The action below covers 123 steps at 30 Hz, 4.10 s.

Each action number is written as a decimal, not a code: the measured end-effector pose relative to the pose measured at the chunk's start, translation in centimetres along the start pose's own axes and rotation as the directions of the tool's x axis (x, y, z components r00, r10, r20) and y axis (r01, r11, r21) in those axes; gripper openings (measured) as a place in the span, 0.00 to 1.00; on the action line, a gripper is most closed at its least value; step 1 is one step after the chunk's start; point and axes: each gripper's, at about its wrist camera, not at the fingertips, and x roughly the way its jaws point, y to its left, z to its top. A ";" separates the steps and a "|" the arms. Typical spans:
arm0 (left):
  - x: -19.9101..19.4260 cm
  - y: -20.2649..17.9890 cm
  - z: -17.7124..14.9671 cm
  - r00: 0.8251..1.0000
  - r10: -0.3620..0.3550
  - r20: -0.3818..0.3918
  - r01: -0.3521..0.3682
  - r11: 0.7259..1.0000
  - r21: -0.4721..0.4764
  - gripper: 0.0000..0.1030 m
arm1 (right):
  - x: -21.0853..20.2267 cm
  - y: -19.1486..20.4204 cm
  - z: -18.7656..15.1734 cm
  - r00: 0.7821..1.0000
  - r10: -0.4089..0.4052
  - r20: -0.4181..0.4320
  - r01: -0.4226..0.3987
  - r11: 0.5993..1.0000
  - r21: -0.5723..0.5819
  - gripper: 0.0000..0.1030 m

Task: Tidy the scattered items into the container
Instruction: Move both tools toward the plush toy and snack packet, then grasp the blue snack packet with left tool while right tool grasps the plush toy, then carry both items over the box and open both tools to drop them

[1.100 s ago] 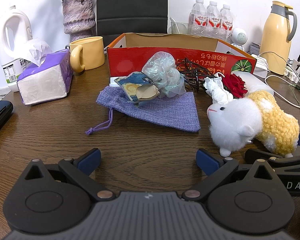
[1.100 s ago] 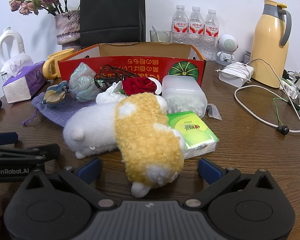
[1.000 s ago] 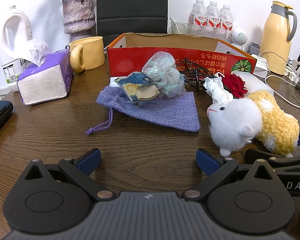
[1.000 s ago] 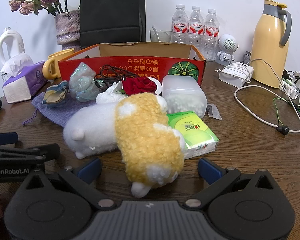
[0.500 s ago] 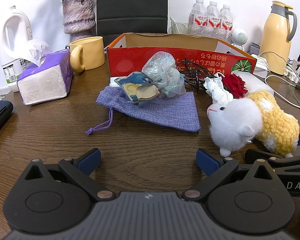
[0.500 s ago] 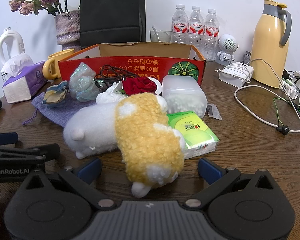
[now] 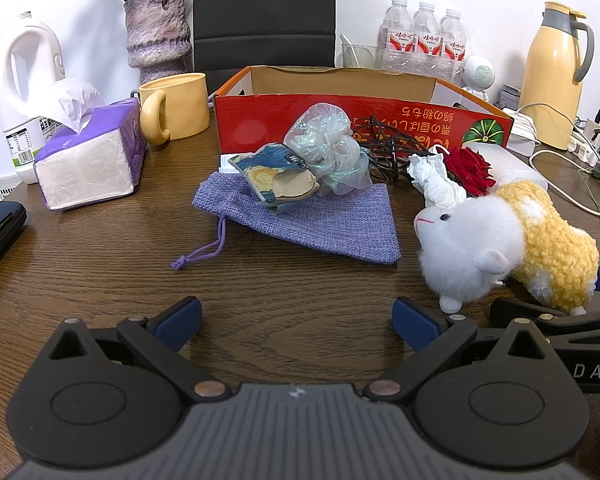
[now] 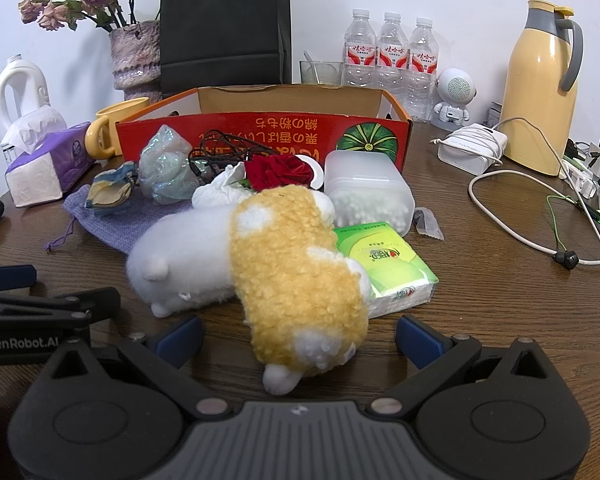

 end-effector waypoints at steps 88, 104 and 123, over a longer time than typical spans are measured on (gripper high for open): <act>11.1 4.6 34.8 0.945 -0.327 -0.018 0.327 0.945 -0.015 0.12 | 3.0 -6.7 35.6 0.982 0.127 0.138 -0.117 0.990 -0.076 0.50; 27.2 2.6 29.2 0.911 -0.120 -0.394 0.153 0.987 0.054 0.18 | 26.4 -5.9 29.8 0.906 -0.022 -0.422 -0.017 0.996 -0.088 0.50; 12.9 3.9 34.0 0.931 -0.112 -0.346 0.122 0.993 0.006 0.87 | 12.2 -7.5 33.6 0.936 0.057 -0.348 -0.035 0.997 0.067 0.86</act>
